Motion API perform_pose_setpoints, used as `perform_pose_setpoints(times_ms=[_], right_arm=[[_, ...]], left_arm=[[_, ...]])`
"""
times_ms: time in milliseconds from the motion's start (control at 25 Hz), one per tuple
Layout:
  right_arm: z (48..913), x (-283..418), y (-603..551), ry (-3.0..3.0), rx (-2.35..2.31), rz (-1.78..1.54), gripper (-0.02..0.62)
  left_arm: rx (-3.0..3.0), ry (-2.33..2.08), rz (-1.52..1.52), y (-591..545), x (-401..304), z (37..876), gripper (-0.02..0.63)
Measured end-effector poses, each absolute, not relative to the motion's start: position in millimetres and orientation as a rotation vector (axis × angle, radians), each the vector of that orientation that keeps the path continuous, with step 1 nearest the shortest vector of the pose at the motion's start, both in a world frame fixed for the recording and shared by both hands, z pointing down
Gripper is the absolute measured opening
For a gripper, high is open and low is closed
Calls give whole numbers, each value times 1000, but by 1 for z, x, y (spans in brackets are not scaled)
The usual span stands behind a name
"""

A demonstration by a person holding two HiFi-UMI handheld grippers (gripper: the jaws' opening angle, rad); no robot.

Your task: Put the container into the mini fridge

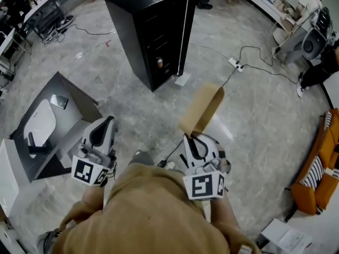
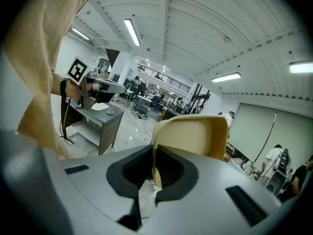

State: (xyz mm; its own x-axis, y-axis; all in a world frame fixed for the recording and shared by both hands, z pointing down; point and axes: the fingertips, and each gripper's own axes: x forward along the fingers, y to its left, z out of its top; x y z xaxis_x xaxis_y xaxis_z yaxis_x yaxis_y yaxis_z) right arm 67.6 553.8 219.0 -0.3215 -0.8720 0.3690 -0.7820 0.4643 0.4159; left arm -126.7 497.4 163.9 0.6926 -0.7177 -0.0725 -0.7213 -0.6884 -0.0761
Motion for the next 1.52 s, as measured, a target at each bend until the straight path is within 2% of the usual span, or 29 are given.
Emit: perform_pose_setpoints(times_ms=[520, 1160, 1520], right_arm=[[232, 82, 490, -2210, 1326, -214, 12], [242, 89, 260, -2121, 1372, -160, 12], [245, 102, 192, -2027, 1453, -101, 12]], left_arm=[[-2785, 1260, 18, 442, -116, 181, 2], [-2844, 1183, 87, 188, -108, 189, 2], [-2888, 1075, 102, 94, -99, 188, 2]])
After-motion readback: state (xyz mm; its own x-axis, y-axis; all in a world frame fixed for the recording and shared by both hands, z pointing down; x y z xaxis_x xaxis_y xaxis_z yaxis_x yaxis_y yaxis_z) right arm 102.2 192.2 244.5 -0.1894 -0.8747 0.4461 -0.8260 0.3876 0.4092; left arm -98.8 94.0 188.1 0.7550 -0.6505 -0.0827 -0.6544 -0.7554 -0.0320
